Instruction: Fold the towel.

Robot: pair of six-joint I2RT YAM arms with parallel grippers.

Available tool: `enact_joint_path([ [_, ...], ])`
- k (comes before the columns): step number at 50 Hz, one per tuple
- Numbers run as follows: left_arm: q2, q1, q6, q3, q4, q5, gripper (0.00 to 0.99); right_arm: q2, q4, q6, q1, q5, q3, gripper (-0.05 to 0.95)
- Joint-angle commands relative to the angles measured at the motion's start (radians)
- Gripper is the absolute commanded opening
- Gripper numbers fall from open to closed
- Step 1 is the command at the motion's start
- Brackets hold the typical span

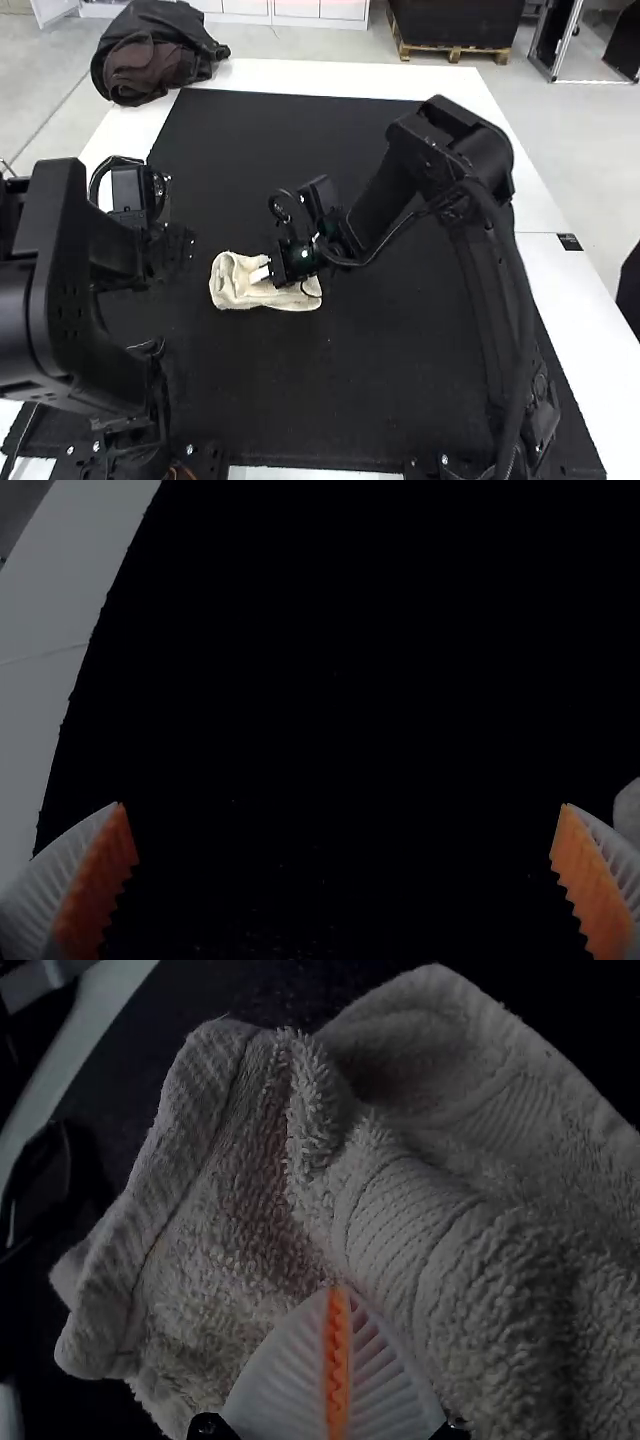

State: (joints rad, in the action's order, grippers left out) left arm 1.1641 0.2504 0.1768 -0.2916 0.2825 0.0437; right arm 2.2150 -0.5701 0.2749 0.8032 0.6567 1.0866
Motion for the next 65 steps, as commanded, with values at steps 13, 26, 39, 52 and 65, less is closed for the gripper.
enact_joint_path([
  [13, -0.018, 0.003, -0.025, -0.009, 0.011, -0.016, 0.969, 0.049, -0.089, 0.021, 0.016, 0.012, -0.03, -0.02],
  [26, -0.061, 0.003, -0.037, -0.078, -0.057, -0.018, 0.969, -0.19, -0.088, 0.095, -0.036, 0.014, -0.05, -0.02],
  [39, -0.135, -0.043, -0.06, -0.218, -0.166, -0.024, 0.969, -0.457, 0.007, 0.119, -0.171, 0.008, -0.013, -0.02],
  [52, -0.218, -0.215, -0.16, -0.351, -0.273, -0.015, 0.967, -0.761, 0.099, 0.141, -0.318, -0.017, -0.016, -0.02],
  [65, -0.32, -0.304, -0.181, -0.423, -0.348, 0.015, 0.967, -1.065, 0.13, 0.181, -0.481, -0.019, -0.086, -0.02],
])
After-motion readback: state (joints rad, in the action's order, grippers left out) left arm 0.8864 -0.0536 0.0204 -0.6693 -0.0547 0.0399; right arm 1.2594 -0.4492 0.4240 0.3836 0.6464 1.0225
